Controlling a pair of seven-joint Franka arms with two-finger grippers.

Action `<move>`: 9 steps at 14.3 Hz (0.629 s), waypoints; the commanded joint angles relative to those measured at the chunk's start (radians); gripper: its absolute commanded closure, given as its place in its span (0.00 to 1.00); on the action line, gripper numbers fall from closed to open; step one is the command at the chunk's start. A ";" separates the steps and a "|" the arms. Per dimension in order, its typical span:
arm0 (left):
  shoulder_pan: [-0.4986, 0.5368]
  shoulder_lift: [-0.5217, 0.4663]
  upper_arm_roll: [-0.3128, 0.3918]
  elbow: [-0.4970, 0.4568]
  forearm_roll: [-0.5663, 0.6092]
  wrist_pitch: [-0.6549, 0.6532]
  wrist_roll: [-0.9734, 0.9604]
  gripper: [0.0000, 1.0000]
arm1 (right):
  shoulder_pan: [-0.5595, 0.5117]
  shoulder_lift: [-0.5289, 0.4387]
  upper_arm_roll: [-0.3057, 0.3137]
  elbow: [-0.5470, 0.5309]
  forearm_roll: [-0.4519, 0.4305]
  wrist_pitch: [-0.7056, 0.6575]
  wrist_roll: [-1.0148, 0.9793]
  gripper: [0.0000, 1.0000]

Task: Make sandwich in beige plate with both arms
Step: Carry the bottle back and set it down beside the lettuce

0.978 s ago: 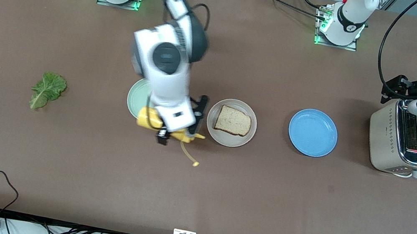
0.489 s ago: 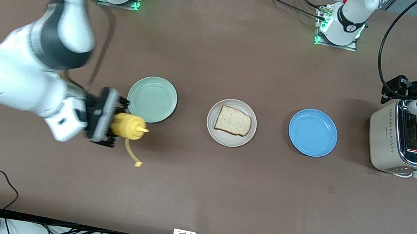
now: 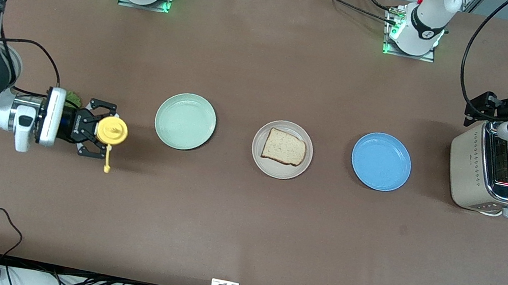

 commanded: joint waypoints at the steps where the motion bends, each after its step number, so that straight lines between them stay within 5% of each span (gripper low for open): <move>1: 0.004 0.008 -0.003 0.016 -0.002 -0.002 -0.003 0.00 | -0.064 -0.059 0.025 -0.189 0.083 -0.054 -0.217 0.62; 4: 0.006 0.008 -0.001 0.016 -0.004 -0.005 -0.003 0.00 | -0.119 -0.036 0.024 -0.281 0.088 -0.074 -0.400 0.61; 9: 0.017 0.008 0.008 0.015 -0.001 -0.003 0.005 0.00 | -0.184 0.118 0.025 -0.288 0.125 -0.207 -0.632 0.61</move>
